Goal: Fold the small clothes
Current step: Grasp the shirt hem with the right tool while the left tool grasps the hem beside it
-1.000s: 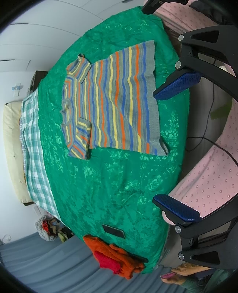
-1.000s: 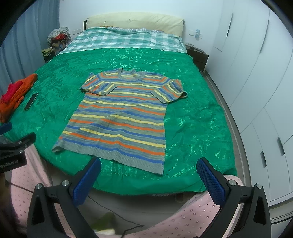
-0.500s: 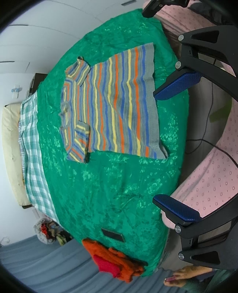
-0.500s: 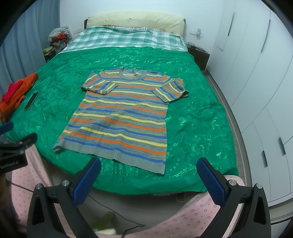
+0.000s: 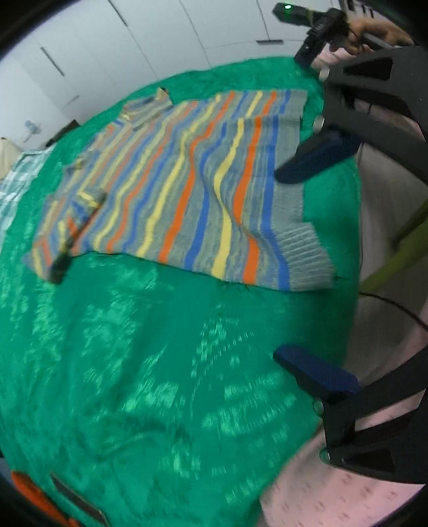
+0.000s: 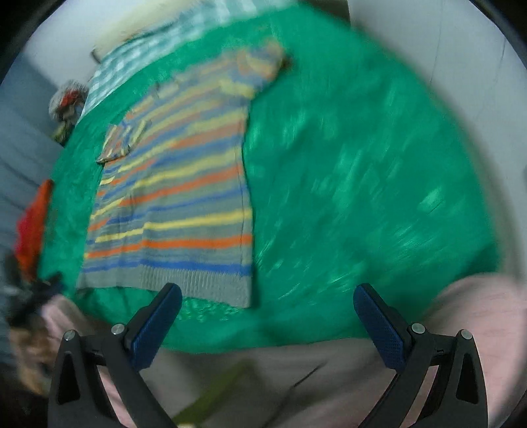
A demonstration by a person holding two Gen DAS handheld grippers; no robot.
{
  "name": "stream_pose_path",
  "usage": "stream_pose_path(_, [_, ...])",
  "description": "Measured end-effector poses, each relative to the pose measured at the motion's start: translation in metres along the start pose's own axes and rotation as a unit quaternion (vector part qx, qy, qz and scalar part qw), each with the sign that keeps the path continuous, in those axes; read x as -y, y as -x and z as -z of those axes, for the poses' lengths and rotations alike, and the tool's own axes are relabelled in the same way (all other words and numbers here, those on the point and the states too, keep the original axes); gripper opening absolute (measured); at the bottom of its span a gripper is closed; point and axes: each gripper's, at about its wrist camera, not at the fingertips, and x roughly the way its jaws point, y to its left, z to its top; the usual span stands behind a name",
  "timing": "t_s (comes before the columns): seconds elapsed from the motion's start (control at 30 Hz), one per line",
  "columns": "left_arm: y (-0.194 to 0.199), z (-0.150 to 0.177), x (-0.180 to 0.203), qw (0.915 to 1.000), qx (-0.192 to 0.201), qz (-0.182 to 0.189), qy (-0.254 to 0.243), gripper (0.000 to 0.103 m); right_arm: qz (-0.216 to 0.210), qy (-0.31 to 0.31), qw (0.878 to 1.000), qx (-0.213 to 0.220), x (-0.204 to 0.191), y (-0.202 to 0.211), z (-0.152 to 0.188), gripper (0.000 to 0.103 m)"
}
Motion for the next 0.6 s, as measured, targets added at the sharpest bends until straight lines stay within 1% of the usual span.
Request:
stream_pose_path(0.03, [-0.007,0.000,0.004,0.9999,-0.008,0.000,-0.008,0.069,-0.018,-0.013,1.000,-0.014,0.003,-0.013,-0.002,0.089])
stream_pose_path(0.07, [-0.013,0.000,0.007,0.9998,-0.016,0.003,-0.014,0.064,-0.040,-0.022,0.999,-0.028,0.004,-0.028,-0.003,0.078])
stream_pose_path(0.13, [-0.023,0.002,0.015,0.9994,-0.025,0.001,-0.024,0.046,-0.059,-0.028,0.997,-0.044,0.000,-0.051,-0.004,0.074])
stream_pose_path(0.17, [-0.025,0.003,0.017,0.9992,-0.026,-0.003,-0.030,0.037,-0.063,-0.018,0.997,-0.046,-0.006,-0.059,-0.005,0.061])
stream_pose_path(0.2, [-0.027,0.004,0.021,0.9988,-0.029,-0.009,-0.038,0.009,-0.061,0.007,0.997,-0.047,-0.014,-0.066,-0.006,0.043])
stream_pose_path(0.23, [-0.026,0.005,0.024,0.9983,-0.036,-0.003,-0.045,0.007,-0.051,0.022,0.997,-0.050,-0.020,-0.067,-0.005,0.005])
stream_pose_path(0.3, [-0.016,0.008,0.028,0.9980,-0.033,0.005,-0.054,0.006,-0.060,0.016,0.997,-0.047,-0.019,-0.056,-0.006,0.005])
stream_pose_path(0.4, [0.009,0.014,0.032,0.9965,-0.024,0.019,-0.078,0.006,-0.057,0.030,0.998,-0.025,-0.017,-0.011,-0.002,0.005])
stream_pose_path(0.43, [0.013,0.016,0.031,0.9962,-0.026,0.022,-0.081,0.006,-0.056,0.029,0.998,-0.024,-0.015,-0.001,0.001,0.005])
stream_pose_path(0.47, [0.014,0.018,0.032,0.9959,-0.034,0.017,-0.082,0.006,-0.053,0.027,0.998,-0.025,-0.013,0.004,0.001,0.005])
stream_pose_path(0.5, [0.012,0.018,0.033,0.9954,-0.040,0.011,-0.086,0.007,-0.042,0.026,0.998,-0.029,-0.011,0.007,0.004,0.005])
stream_pose_path(0.57, [-0.002,0.020,0.037,0.9920,-0.054,-0.023,-0.112,0.016,-0.018,0.035,0.998,-0.044,-0.009,-0.004,0.005,0.005])
stream_pose_path(0.6, [-0.011,0.020,0.037,0.9900,-0.061,-0.045,-0.119,0.024,0.001,0.038,0.998,-0.056,-0.008,-0.017,0.006,0.005])
